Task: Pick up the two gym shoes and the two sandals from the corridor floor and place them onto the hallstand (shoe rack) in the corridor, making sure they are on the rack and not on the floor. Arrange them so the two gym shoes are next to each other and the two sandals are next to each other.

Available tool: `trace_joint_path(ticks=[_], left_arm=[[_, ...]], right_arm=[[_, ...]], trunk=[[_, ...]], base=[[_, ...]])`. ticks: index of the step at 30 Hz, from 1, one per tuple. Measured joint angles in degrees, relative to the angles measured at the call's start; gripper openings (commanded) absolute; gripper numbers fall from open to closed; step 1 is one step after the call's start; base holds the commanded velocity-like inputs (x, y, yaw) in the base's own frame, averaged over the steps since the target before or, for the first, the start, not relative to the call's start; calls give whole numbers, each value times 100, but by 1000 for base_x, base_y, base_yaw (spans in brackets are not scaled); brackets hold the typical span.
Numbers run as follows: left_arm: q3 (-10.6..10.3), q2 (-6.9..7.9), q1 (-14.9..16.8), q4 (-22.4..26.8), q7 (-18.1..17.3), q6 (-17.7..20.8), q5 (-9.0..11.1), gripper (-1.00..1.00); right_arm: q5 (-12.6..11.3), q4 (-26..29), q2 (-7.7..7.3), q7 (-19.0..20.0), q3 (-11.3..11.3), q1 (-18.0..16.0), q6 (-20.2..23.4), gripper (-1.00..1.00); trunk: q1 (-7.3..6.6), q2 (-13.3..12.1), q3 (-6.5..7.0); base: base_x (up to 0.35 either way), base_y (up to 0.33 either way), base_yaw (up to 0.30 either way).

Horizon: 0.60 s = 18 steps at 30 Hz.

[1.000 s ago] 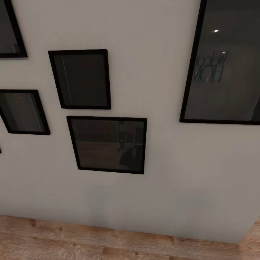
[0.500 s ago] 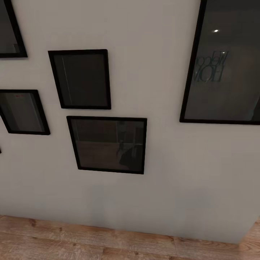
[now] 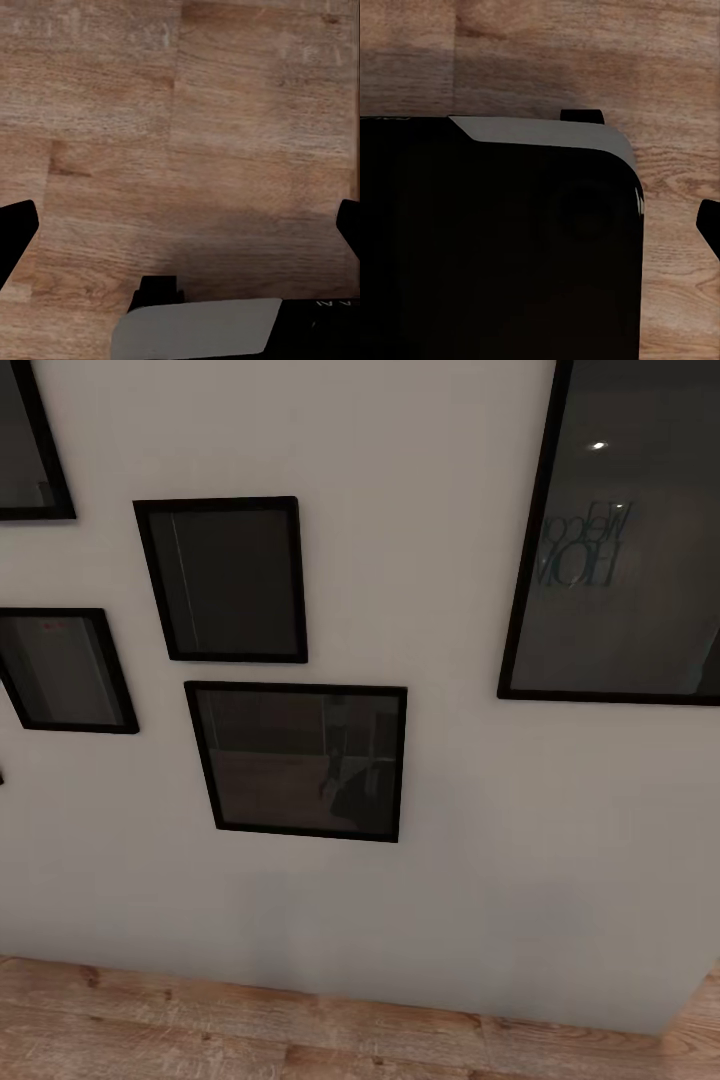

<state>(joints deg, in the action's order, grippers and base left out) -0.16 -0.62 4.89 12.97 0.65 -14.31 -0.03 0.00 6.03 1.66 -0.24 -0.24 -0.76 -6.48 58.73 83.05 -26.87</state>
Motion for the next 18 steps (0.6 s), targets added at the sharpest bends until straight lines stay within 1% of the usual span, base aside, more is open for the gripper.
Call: trace_joint_path(ticks=[6, 11, 18], left_arm=[[0, -83, 28, 166, 3, 0, 38, 100], [0, -113, 76, 311, 5, -1, 77, 100], [6, -133, 234, 459, 0, -19, 102, 100]], right_arm=[[-15, 21, 27, 0, -2, 0, -116, 100], [-17, 174, 43, 0, -4, -1, -503, 100], [-3, 361, 41, 1, 19, -6, -1023, 100]], trunk=[[0, 0, 0], [0, 0, 0], [0, 0, 0]], base=[[0, 0, 0], [0, 0, 0], [0, 0, 0]])
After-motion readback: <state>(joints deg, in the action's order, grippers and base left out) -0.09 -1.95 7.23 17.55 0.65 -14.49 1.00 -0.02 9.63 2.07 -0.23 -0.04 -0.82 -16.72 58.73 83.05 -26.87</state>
